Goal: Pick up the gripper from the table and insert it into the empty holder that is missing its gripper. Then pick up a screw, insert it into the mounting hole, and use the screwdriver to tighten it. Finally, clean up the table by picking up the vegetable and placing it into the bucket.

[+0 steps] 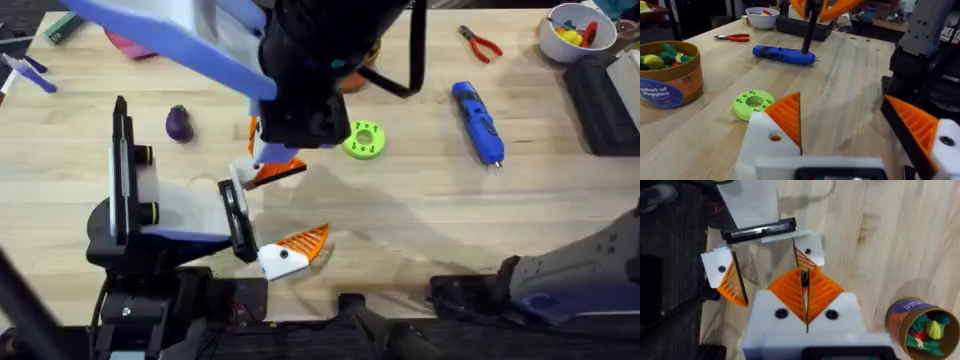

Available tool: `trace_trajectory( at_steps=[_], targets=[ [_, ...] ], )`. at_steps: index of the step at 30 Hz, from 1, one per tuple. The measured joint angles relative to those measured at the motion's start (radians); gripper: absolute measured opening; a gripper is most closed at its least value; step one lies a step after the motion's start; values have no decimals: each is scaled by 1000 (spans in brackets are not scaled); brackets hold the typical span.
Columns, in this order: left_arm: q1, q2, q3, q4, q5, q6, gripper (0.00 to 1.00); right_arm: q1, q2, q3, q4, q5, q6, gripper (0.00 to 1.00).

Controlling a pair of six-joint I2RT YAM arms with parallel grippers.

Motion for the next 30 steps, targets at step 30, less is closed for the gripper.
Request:
trace_trajectory(
  at_steps=[30],
  targets=[
    [0,0,0,0,0,0,985,4,71,0,20,-7,-19,6]
  ],
)
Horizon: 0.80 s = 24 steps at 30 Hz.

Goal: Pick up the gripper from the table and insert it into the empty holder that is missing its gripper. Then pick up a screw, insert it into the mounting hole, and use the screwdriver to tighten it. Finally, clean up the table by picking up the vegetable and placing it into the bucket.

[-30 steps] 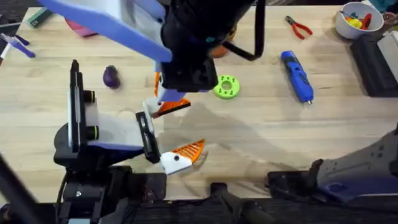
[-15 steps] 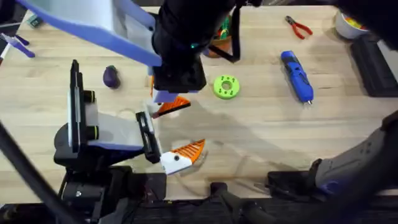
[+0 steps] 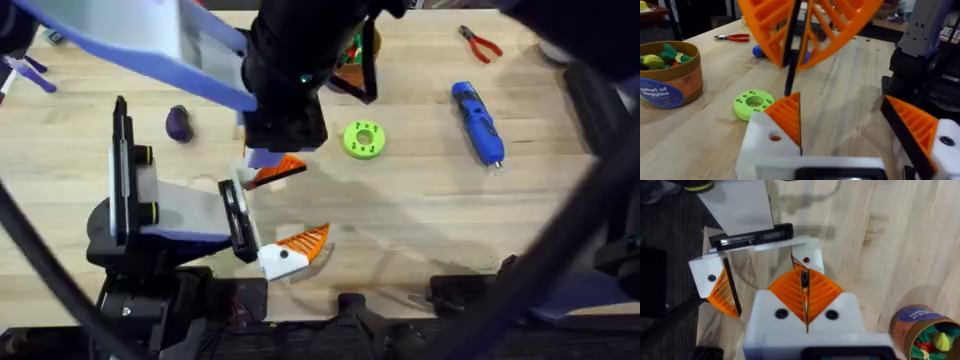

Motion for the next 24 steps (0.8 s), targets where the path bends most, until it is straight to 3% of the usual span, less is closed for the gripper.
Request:
trace_trajectory(
  at_steps=[24],
  targets=[
    [0,0,0,0,0,0,986,3,59,0,1,0,4,6]
  ],
)
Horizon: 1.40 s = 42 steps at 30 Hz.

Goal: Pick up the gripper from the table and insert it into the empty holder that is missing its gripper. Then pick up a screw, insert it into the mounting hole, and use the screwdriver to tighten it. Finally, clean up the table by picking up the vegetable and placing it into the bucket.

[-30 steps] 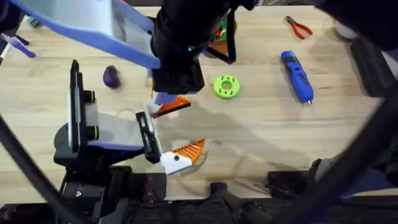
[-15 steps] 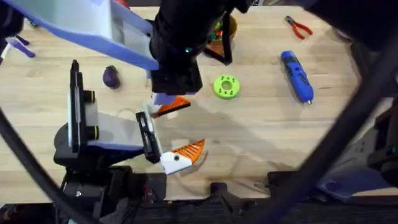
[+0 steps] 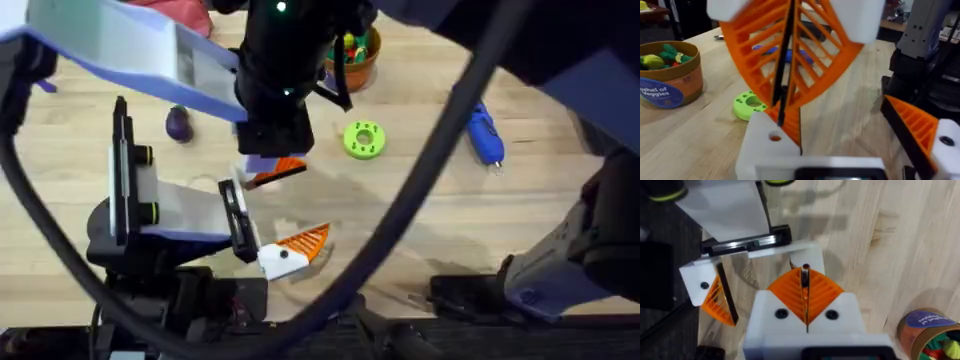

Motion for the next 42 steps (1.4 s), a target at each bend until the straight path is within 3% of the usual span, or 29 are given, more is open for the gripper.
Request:
trace_trajectory(
  at_steps=[42],
  targets=[
    [0,0,0,0,0,0,987,5,33,0,23,0,2,6]
  ],
)
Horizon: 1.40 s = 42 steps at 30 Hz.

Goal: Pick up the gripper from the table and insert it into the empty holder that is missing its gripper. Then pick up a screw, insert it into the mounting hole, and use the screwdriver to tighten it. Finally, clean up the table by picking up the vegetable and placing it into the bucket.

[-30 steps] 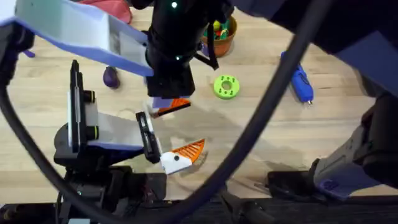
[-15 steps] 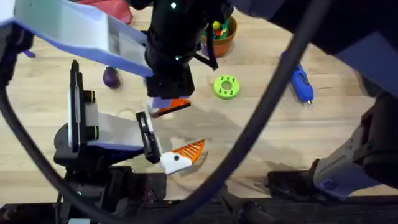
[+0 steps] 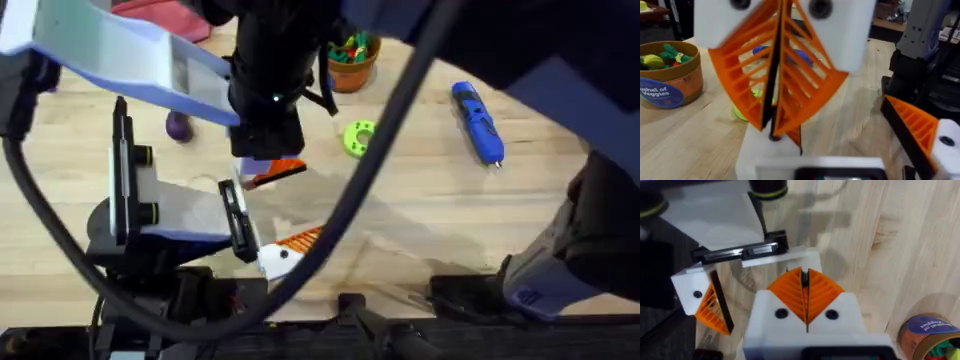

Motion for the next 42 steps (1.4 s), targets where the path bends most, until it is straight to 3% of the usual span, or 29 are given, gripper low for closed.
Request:
trace_trajectory(
  at_steps=[42],
  targets=[
    [0,0,0,0,0,0,986,2,31,0,-14,0,25,6]
  ],
)
